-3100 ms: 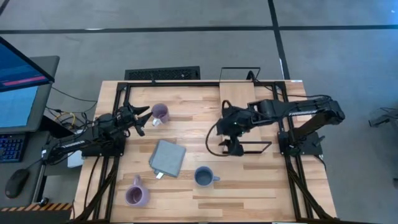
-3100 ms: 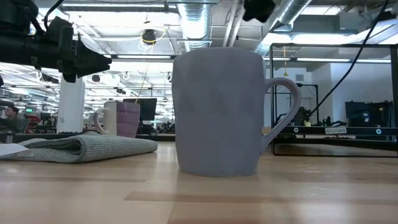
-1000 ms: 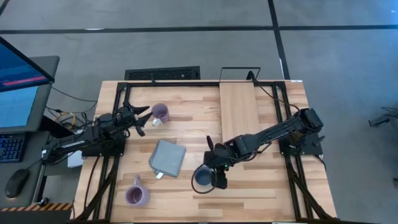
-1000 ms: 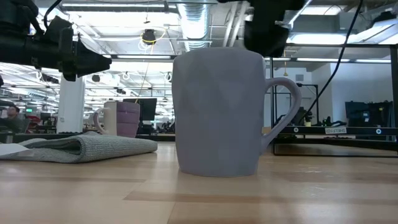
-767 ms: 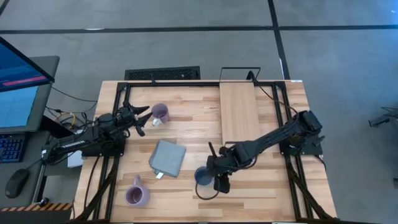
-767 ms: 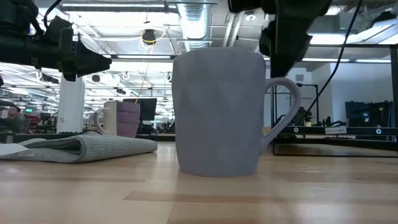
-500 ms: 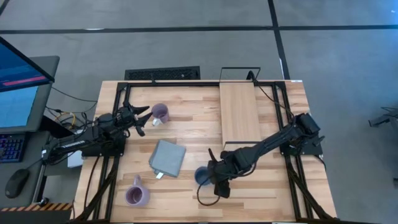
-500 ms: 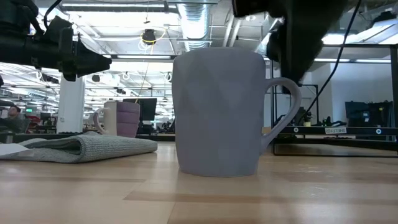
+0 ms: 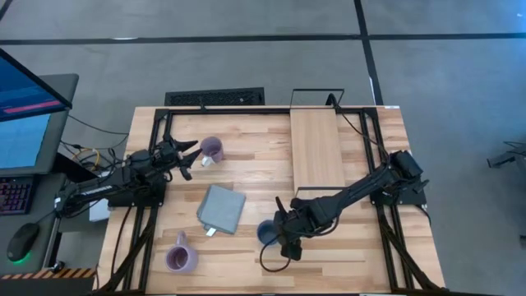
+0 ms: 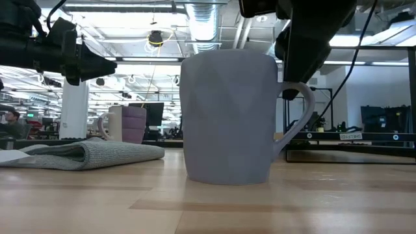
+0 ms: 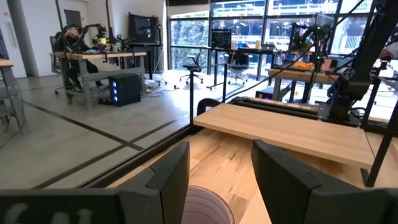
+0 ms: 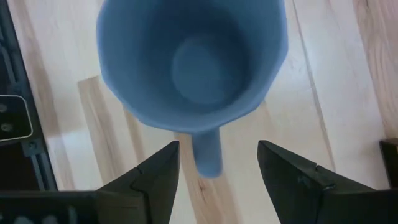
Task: Stack small to large cups/mugs on shelf
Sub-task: Put the blue mug on the shelf
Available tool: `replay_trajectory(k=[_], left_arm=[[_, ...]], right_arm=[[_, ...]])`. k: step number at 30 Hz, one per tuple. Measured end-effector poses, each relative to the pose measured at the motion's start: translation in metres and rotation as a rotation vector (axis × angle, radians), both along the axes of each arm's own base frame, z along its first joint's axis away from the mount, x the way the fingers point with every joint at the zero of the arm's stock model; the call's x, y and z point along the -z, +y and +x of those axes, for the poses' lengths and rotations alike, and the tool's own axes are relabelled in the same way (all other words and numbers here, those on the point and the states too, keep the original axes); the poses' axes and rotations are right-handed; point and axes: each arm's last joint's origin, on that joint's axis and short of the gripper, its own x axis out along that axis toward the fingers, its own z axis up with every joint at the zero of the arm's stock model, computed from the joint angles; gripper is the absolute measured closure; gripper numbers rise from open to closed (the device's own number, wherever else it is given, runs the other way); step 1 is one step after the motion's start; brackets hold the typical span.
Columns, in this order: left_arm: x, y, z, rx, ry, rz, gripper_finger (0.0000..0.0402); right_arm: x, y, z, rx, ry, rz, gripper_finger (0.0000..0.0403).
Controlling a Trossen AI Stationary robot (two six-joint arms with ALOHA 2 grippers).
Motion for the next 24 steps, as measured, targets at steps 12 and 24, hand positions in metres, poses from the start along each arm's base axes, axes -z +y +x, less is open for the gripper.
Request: replay_trajectory(k=[12,24], left_arm=[[0.000,0.000,0.000,0.000,0.003,0.006,0.0237],[0.000,0.000,0.000,-0.001,0.003,0.006,0.0237]], right_arm=[[0.000,0.000,0.000,0.016,0.000,0.005,0.0163],[0.015,0.004,0.006,0.030,0.030,0.028,0.0163]])
